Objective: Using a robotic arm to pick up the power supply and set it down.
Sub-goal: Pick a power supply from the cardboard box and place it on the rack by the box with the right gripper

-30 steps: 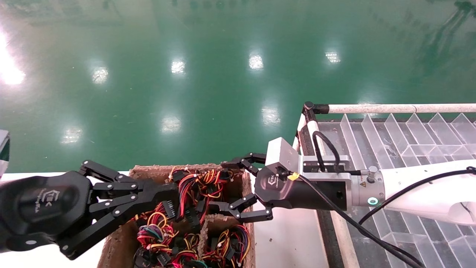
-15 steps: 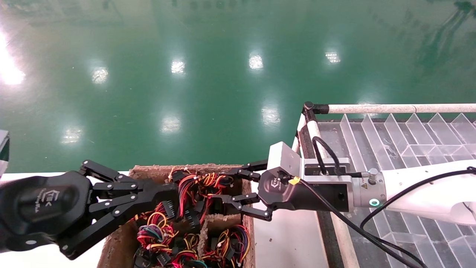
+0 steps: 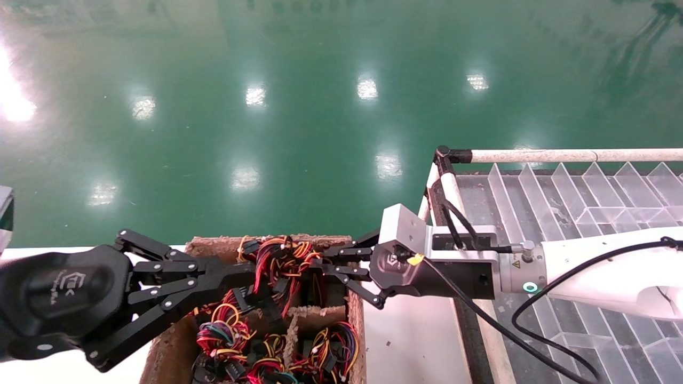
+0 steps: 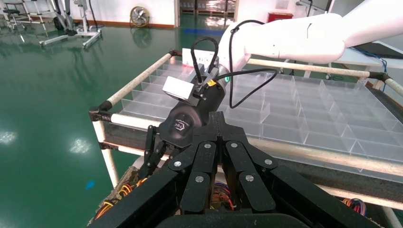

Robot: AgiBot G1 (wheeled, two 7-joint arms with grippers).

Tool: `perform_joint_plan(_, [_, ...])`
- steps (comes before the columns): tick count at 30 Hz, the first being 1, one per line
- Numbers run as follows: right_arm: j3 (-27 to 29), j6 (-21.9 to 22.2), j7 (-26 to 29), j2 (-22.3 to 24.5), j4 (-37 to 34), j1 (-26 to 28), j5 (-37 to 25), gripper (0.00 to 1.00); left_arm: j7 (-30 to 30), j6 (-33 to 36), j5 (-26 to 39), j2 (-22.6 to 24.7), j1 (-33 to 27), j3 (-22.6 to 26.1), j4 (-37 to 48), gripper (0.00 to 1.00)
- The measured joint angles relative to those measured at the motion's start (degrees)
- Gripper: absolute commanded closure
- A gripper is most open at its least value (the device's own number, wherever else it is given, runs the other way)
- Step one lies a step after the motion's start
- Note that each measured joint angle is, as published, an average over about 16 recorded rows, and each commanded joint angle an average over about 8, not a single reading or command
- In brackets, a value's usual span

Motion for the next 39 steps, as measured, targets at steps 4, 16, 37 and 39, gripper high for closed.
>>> perform_joint_plan(4, [0.4, -0.2, 0.2, 0.1, -0.2, -0.1, 0.8, 1.00, 0.0, 0.0, 0.0, 0.0, 0.0, 0.0, 0.0, 1.00])
perform_joint_plan(16, [2.9, -3.5, 2.8, 1.0, -2.1, 0.4, 6.1, 1.00, 0.0, 0.0, 0.0, 0.0, 0.0, 0.0, 0.0, 1.00])
perform_joint_plan(37, [8.8, -8.9, 9.3, 3.9, -1.8, 4.4, 17.2, 1.00, 0.0, 0.0, 0.0, 0.0, 0.0, 0.0, 0.0, 1.00])
perform_joint_plan(39, [9.3, -8.6, 9.7, 4.2, -1.3, 4.7, 17.9, 1.00, 0.0, 0.0, 0.0, 0.0, 0.0, 0.0, 0.0, 1.00])
